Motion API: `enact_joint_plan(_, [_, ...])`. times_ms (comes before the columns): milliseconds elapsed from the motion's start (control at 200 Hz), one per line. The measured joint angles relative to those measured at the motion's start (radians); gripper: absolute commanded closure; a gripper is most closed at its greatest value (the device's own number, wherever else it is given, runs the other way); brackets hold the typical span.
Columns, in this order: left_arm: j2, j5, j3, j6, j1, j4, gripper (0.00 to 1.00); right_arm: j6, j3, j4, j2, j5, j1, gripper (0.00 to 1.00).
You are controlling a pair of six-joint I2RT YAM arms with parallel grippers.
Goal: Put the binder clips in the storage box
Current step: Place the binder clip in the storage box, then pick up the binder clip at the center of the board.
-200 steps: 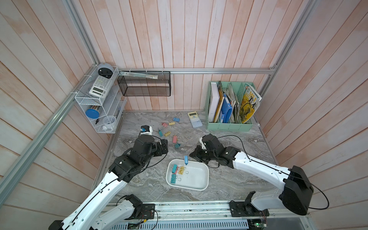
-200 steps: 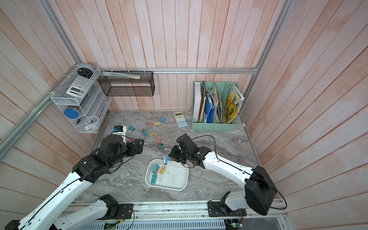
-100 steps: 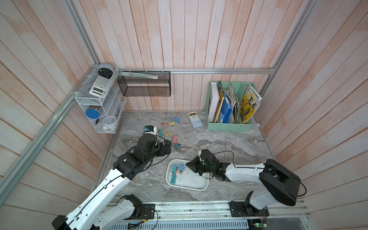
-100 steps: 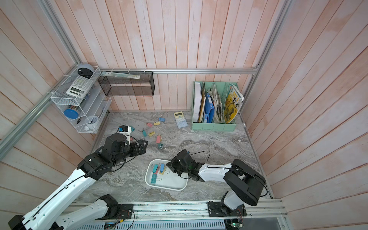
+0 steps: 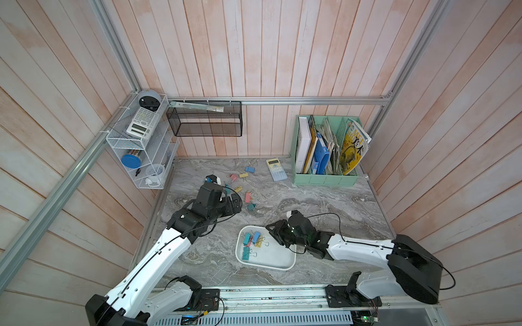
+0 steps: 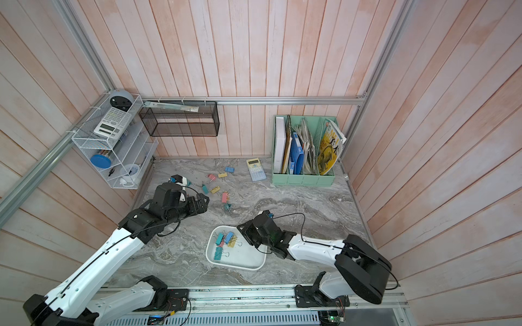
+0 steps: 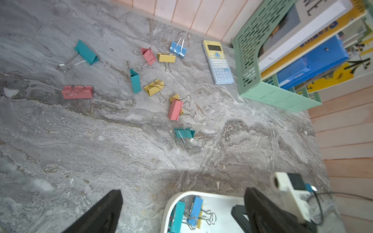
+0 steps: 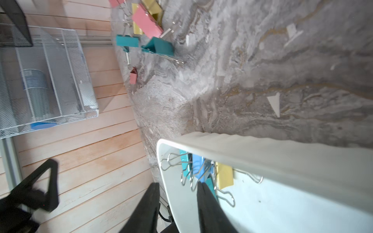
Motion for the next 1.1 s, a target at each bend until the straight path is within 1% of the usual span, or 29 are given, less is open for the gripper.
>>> enact_joint_plan(45, [0.038, 0.030, 0.012, -0.007, 0.048, 0.010, 0.00, -0.019, 0.011, -0.051, -0.054, 0.026, 0.000, 0.53])
enact_joint_plan(60, [0.053, 0.043, 0.017, -0.010, 0.066, 0.014, 0.01, -0.026, 0.017, -0.072, -0.074, 0.039, 0.000, 0.51])
enact_joint_plan(140, [0.119, 0.071, 0.030, -0.015, 0.133, 0.049, 0.18, -0.089, 0.062, -0.175, -0.165, 0.105, 0.000, 0.44])
enact_joint_plan(225, [0.193, 0.068, 0.057, 0.016, 0.159, 0.078, 0.41, -0.167, 0.126, -0.269, -0.232, 0.179, 0.000, 0.39])
enact_joint_plan(270, [0.246, 0.063, 0.086, 0.022, 0.164, 0.088, 0.47, -0.209, 0.161, -0.313, -0.258, 0.217, 0.000, 0.37])
enact_joint_plan(320, [0.303, 0.059, 0.124, 0.045, 0.171, 0.094, 0.48, -0.251, 0.198, -0.355, -0.279, 0.259, 0.000, 0.35])
enact_joint_plan(445, [0.453, 0.051, 0.205, 0.034, 0.209, 0.119, 0.47, -0.316, 0.245, -0.443, -0.311, 0.339, -0.002, 0.27])
enact_joint_plan(545, [0.582, 0.039, 0.278, 0.017, 0.240, 0.117, 0.39, -0.344, 0.258, -0.509, -0.316, 0.370, -0.008, 0.21])
enact_joint_plan(630, [0.709, 0.028, 0.369, 0.008, 0.247, 0.111, 0.33, -0.361, 0.263, -0.554, -0.316, 0.380, -0.016, 0.18])
enact_joint_plan(765, [0.876, 0.006, 0.500, 0.006, 0.246, 0.091, 0.32, -0.364, 0.281, -0.613, -0.316, 0.382, -0.042, 0.17])
enact_joint_plan(810, [0.924, 0.002, 0.539, 0.009, 0.246, 0.076, 0.35, -0.364, 0.288, -0.628, -0.320, 0.382, -0.050, 0.17])
enact_joint_plan(905, [0.994, 0.000, 0.596, 0.016, 0.246, 0.043, 0.43, -0.363, 0.293, -0.646, -0.339, 0.388, -0.060, 0.17])
enact_joint_plan(1100, [1.065, 0.016, 0.648, 0.042, 0.246, -0.013, 0.63, -0.359, 0.293, -0.661, -0.365, 0.400, -0.086, 0.17])
